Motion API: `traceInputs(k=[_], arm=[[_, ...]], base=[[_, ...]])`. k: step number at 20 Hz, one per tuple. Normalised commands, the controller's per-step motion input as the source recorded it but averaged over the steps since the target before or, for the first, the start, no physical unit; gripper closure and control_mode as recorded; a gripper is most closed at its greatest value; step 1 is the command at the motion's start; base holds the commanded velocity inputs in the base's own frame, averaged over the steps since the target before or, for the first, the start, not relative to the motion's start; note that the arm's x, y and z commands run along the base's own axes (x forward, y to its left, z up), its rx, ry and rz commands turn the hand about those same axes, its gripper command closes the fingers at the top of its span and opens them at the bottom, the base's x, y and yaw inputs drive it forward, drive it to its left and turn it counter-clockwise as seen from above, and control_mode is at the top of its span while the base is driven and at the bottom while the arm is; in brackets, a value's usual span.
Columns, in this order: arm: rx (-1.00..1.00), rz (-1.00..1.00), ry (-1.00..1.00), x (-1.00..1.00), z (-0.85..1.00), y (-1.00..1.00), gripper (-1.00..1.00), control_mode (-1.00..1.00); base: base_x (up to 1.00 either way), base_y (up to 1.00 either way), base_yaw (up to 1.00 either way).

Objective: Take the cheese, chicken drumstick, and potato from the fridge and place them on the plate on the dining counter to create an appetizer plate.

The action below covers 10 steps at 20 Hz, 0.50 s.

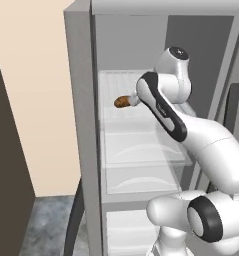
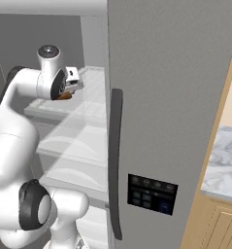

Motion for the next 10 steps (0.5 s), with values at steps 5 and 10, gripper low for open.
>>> traceInputs(k=[5, 10], arm=[[-0.07, 0.26, 0.0, 0.16, -0.09, 0.0, -1.0, -1.0], [-0.09, 0.25, 0.0, 0.2, -0.12, 0.01, -1.0, -1.0]], base=[[0.0, 0.0, 0.0], [0.0, 0.0, 0.0]])
